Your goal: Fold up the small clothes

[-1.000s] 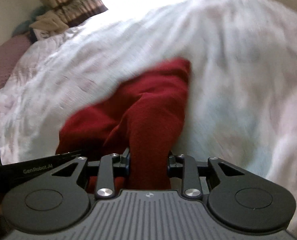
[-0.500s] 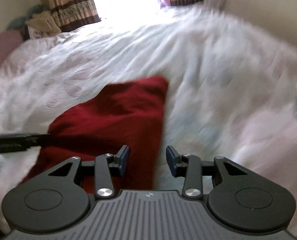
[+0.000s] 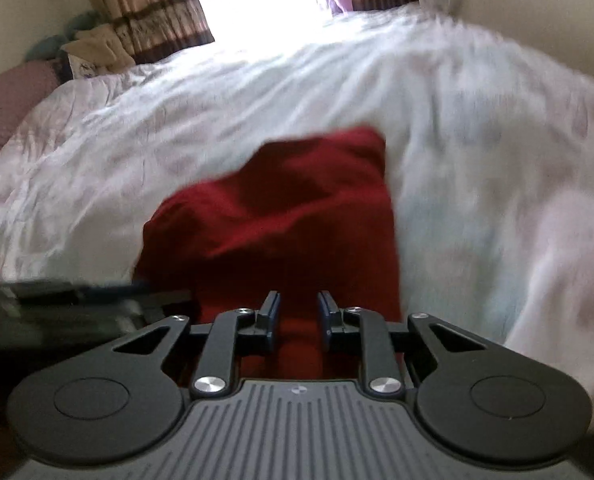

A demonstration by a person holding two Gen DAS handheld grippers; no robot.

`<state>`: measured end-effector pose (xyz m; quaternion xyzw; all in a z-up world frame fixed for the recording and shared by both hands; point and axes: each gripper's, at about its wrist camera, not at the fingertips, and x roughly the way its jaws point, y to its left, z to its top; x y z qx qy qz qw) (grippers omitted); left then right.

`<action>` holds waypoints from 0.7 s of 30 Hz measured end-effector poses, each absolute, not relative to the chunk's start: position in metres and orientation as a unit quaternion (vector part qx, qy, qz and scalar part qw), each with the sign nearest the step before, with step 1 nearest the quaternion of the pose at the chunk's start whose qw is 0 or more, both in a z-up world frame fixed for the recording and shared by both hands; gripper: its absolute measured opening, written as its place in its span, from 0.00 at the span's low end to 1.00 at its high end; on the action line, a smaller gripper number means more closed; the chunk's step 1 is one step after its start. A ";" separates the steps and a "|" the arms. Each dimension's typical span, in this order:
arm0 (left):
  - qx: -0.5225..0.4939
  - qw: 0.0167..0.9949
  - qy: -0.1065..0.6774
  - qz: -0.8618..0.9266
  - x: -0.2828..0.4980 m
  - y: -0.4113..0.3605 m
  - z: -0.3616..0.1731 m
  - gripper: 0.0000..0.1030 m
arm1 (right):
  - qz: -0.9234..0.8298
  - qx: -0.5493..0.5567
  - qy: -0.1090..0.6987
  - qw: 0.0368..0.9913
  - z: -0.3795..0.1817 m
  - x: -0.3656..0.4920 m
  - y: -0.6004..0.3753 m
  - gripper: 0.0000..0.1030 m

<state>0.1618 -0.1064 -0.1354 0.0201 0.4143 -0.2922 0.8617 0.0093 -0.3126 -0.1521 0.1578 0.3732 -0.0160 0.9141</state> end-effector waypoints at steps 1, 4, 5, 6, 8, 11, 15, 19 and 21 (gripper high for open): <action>0.034 0.858 0.417 -0.297 0.153 -0.101 -0.144 0.44 | -0.013 0.155 0.381 0.911 -0.155 0.001 -0.309 0.24; 0.066 0.865 0.392 -0.307 0.117 -0.080 -0.153 0.44 | -0.014 0.129 0.391 0.911 -0.155 -0.030 -0.295 0.24; 0.076 0.863 0.395 -0.306 0.109 -0.077 -0.154 0.44 | -0.016 0.123 0.391 0.912 -0.152 -0.041 -0.293 0.24; 0.085 0.857 0.406 -0.305 0.102 -0.074 -0.159 0.44 | -0.018 0.121 0.396 0.910 -0.152 -0.051 -0.290 0.24; 0.097 0.851 0.416 -0.306 0.090 -0.068 -0.165 0.45 | -0.016 0.135 0.420 0.897 -0.155 -0.059 -0.288 0.24; 0.109 0.848 0.419 -0.305 0.076 -0.054 -0.165 0.46 | -0.017 0.147 0.437 0.887 -0.160 -0.074 -0.287 0.24; 0.119 0.819 0.464 -0.315 0.067 -0.051 -0.151 0.46 | -0.023 0.142 0.450 0.881 -0.143 -0.083 -0.287 0.31; 0.143 0.832 0.456 -0.282 0.063 -0.050 -0.108 0.47 | -0.077 0.121 0.466 0.873 -0.115 -0.090 -0.283 0.71; 0.149 0.836 0.454 -0.268 0.064 -0.052 -0.084 0.48 | -0.094 0.118 0.471 0.869 -0.101 -0.092 -0.283 0.74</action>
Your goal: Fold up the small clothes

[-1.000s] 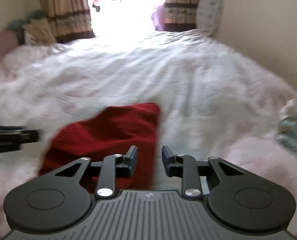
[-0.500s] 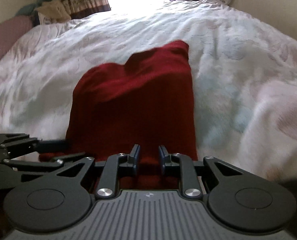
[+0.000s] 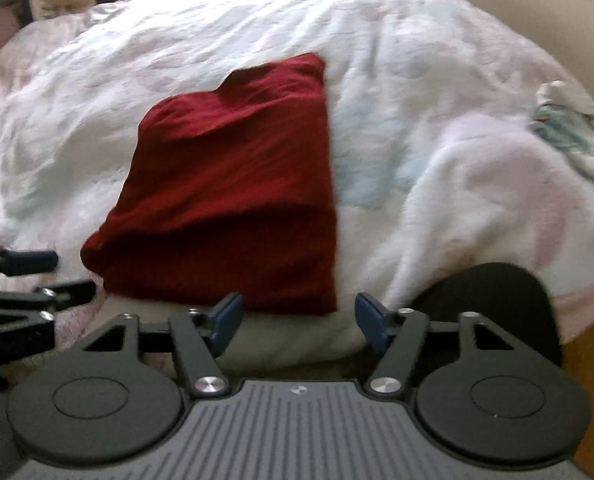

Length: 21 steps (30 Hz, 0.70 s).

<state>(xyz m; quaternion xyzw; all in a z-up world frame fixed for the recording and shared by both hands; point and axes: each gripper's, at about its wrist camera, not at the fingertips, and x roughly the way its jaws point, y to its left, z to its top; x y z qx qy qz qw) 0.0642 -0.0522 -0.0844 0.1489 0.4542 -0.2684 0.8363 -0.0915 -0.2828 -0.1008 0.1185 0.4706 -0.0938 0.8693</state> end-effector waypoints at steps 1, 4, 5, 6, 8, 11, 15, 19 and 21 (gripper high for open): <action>0.140 0.839 0.450 -0.271 0.063 -0.053 -0.074 0.49 | -0.098 0.117 0.468 0.871 -0.093 -0.093 -0.282 0.75; 0.098 0.848 0.435 -0.287 0.062 -0.048 -0.046 0.50 | -0.107 0.101 0.458 0.877 -0.075 -0.097 -0.276 0.83; 0.092 0.848 0.435 -0.290 0.062 -0.048 -0.042 0.51 | -0.109 0.095 0.455 0.879 -0.071 -0.098 -0.273 0.84; 0.090 0.848 0.434 -0.289 0.062 -0.049 -0.037 0.51 | -0.111 0.088 0.452 0.881 -0.067 -0.100 -0.271 0.84; 0.097 0.853 0.428 -0.283 0.061 -0.053 -0.031 0.51 | -0.110 0.081 0.449 0.883 -0.060 -0.102 -0.267 0.84; 0.097 0.858 0.423 -0.275 0.059 -0.052 -0.028 0.52 | -0.109 0.083 0.443 0.886 -0.054 -0.108 -0.264 0.84; 0.098 0.856 0.430 -0.270 0.055 -0.051 -0.029 0.52 | -0.109 0.088 0.442 0.886 -0.051 -0.111 -0.264 0.84; 0.101 0.857 0.430 -0.266 0.057 -0.054 -0.028 0.52 | -0.111 0.090 0.440 0.887 -0.050 -0.112 -0.264 0.84; 0.098 0.857 0.430 -0.265 0.058 -0.055 -0.029 0.52 | -0.110 0.089 0.440 0.887 -0.050 -0.112 -0.263 0.84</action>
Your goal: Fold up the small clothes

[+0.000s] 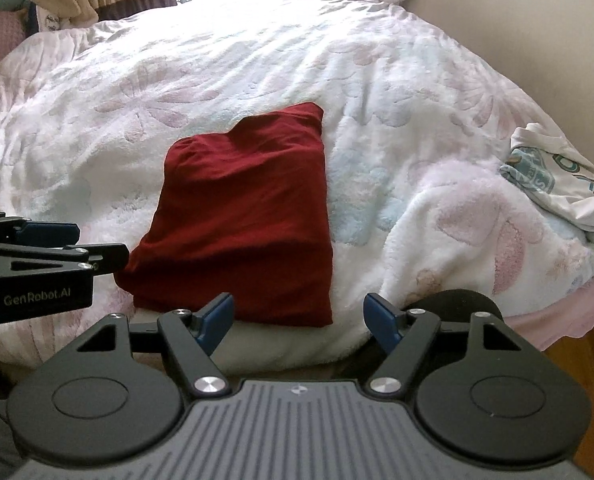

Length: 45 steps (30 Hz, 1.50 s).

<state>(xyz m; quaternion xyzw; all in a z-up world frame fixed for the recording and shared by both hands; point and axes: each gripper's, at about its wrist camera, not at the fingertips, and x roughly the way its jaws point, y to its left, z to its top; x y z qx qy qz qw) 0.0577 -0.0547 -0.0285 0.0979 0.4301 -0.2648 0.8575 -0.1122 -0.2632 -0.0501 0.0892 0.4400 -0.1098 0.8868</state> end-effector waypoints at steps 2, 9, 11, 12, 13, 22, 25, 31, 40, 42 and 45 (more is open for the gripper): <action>0.097 0.858 0.430 -0.264 0.058 -0.054 -0.028 0.52 | -0.109 0.090 0.440 0.887 -0.050 -0.113 -0.263 0.84; 0.096 0.857 0.434 -0.262 0.057 -0.055 -0.030 0.52 | -0.110 0.091 0.440 0.886 -0.050 -0.113 -0.262 0.84; 0.096 0.857 0.434 -0.261 0.057 -0.055 -0.031 0.52 | -0.110 0.090 0.440 0.887 -0.050 -0.113 -0.262 0.84; 0.096 0.857 0.434 -0.261 0.057 -0.055 -0.031 0.52 | -0.109 0.091 0.440 0.887 -0.051 -0.113 -0.263 0.84; 0.096 0.857 0.434 -0.261 0.057 -0.055 -0.031 0.52 | -0.109 0.091 0.440 0.887 -0.051 -0.113 -0.263 0.84; 0.096 0.857 0.434 -0.260 0.056 -0.055 -0.031 0.53 | -0.110 0.091 0.440 0.887 -0.050 -0.113 -0.262 0.84; 0.096 0.857 0.434 -0.260 0.057 -0.056 -0.031 0.53 | -0.109 0.091 0.440 0.887 -0.051 -0.113 -0.263 0.84; 0.097 0.857 0.436 -0.259 0.056 -0.055 -0.032 0.53 | -0.109 0.091 0.440 0.887 -0.050 -0.113 -0.262 0.84; 0.097 0.856 0.437 -0.260 0.055 -0.053 -0.033 0.53 | -0.109 0.091 0.440 0.887 -0.051 -0.112 -0.260 0.84; 0.096 0.856 0.437 -0.260 0.055 -0.053 -0.033 0.53 | -0.109 0.091 0.440 0.886 -0.051 -0.112 -0.260 0.84; 0.096 0.855 0.438 -0.259 0.055 -0.053 -0.032 0.53 | -0.109 0.091 0.441 0.886 -0.051 -0.112 -0.260 0.84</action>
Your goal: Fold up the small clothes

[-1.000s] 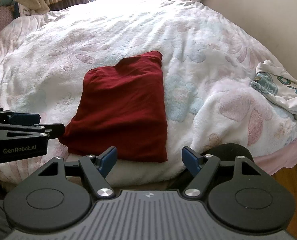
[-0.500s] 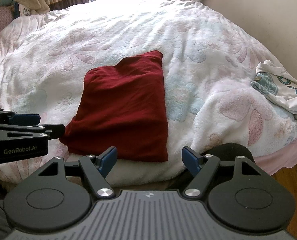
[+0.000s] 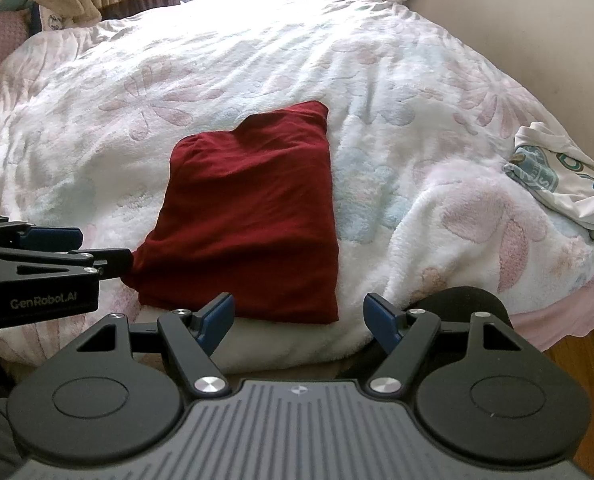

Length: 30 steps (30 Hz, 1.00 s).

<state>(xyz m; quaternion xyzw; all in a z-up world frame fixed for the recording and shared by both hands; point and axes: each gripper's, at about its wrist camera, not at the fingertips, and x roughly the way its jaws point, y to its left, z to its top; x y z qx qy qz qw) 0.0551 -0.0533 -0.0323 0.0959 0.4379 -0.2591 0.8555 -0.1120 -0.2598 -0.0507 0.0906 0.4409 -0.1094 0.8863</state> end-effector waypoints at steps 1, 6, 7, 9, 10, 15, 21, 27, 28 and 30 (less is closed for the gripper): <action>0.096 0.856 0.438 -0.259 0.055 -0.053 -0.032 0.53 | -0.109 0.091 0.440 0.887 -0.050 -0.112 -0.260 0.84; 0.098 0.856 0.436 -0.259 0.055 -0.054 -0.031 0.53 | -0.108 0.091 0.440 0.887 -0.051 -0.112 -0.259 0.84; 0.098 0.856 0.437 -0.259 0.055 -0.054 -0.031 0.53 | -0.108 0.091 0.440 0.887 -0.051 -0.112 -0.258 0.84; 0.098 0.855 0.438 -0.259 0.055 -0.054 -0.031 0.53 | -0.108 0.090 0.440 0.887 -0.051 -0.112 -0.257 0.84; 0.098 0.855 0.438 -0.259 0.055 -0.054 -0.031 0.53 | -0.108 0.090 0.440 0.887 -0.051 -0.112 -0.257 0.84; 0.097 0.855 0.439 -0.258 0.055 -0.054 -0.031 0.53 | -0.108 0.091 0.440 0.887 -0.051 -0.112 -0.257 0.84; 0.096 0.854 0.441 -0.259 0.056 -0.053 -0.031 0.53 | -0.107 0.091 0.442 0.886 -0.053 -0.112 -0.251 0.84; 0.095 0.854 0.443 -0.257 0.056 -0.053 -0.032 0.53 | -0.105 0.091 0.442 0.886 -0.053 -0.111 -0.252 0.84; 0.095 0.854 0.442 -0.259 0.056 -0.053 -0.032 0.53 | -0.105 0.091 0.443 0.886 -0.053 -0.111 -0.252 0.84; 0.092 0.853 0.442 -0.260 0.056 -0.052 -0.033 0.53 | -0.105 0.091 0.443 0.886 -0.052 -0.112 -0.253 0.84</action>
